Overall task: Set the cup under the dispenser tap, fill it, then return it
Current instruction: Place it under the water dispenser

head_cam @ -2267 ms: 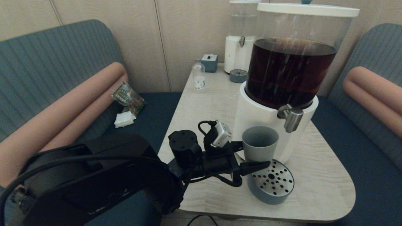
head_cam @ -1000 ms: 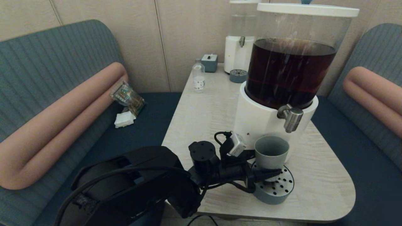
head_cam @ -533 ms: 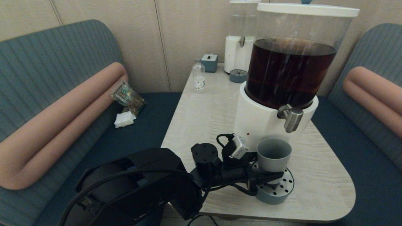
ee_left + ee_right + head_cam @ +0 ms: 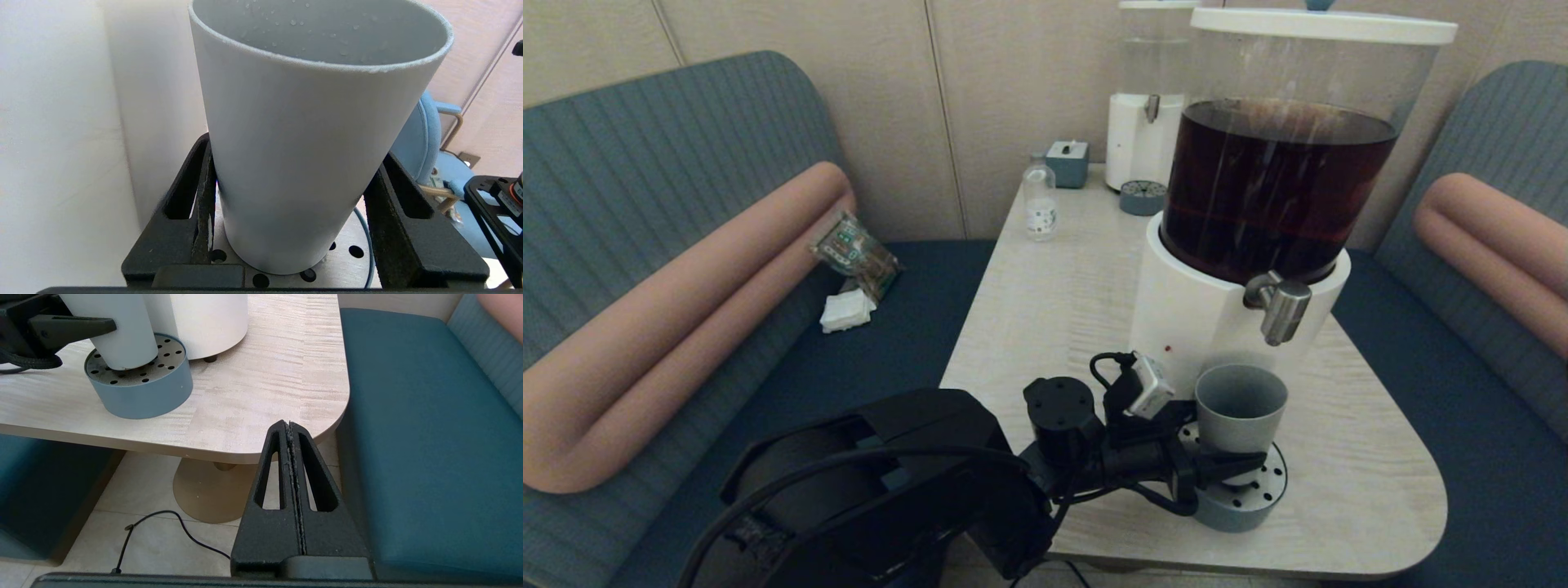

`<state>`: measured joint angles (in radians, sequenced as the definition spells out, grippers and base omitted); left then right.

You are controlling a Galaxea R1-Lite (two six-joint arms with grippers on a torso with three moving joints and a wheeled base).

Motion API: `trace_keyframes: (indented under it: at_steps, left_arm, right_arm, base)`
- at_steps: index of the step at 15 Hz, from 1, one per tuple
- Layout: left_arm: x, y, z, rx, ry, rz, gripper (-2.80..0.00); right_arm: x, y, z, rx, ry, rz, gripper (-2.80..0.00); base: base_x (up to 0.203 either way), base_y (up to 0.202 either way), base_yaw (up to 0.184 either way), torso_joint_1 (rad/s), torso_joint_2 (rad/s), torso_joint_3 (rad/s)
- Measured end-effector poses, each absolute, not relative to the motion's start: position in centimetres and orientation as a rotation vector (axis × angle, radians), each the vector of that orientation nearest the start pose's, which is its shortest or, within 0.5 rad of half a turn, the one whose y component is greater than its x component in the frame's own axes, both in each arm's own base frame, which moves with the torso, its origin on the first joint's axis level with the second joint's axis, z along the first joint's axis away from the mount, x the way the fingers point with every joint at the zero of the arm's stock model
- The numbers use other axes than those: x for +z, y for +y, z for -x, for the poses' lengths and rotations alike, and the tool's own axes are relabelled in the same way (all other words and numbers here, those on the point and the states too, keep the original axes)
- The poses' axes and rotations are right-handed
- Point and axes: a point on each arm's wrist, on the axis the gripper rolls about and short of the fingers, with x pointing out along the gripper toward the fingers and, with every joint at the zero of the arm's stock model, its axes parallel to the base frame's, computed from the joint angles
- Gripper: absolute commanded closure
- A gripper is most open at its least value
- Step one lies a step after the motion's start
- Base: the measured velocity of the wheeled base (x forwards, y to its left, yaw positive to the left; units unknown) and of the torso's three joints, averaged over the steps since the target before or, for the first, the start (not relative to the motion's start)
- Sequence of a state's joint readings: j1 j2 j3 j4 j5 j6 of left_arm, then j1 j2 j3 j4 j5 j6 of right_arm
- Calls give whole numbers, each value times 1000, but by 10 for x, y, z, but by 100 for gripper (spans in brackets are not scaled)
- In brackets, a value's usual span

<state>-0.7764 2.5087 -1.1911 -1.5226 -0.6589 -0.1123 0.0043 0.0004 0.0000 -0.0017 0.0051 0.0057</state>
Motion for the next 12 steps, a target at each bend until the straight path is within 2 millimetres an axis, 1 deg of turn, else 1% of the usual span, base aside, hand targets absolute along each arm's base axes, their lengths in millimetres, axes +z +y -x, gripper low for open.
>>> trace_keyframes:
  at_steps: [1, 9, 12]
  left_arm:
    - [47, -329, -314, -1442, -142, 105, -280]
    - [48, -329, -312, -1441, -136, 106, -280]
    - [50, -326, -308, -1424, -126, 108, -280]
  right_arm:
    - [76, 0, 23, 10, -1, -6, 0]
    - [76, 0, 23, 10, -2, -6, 0]
    - [76, 0, 23, 10, -2, -6, 0]
  base:
    - [0, 0, 0, 0, 0, 0]
    - [0, 0, 0, 0, 0, 0]
    - [0, 0, 0, 0, 0, 0]
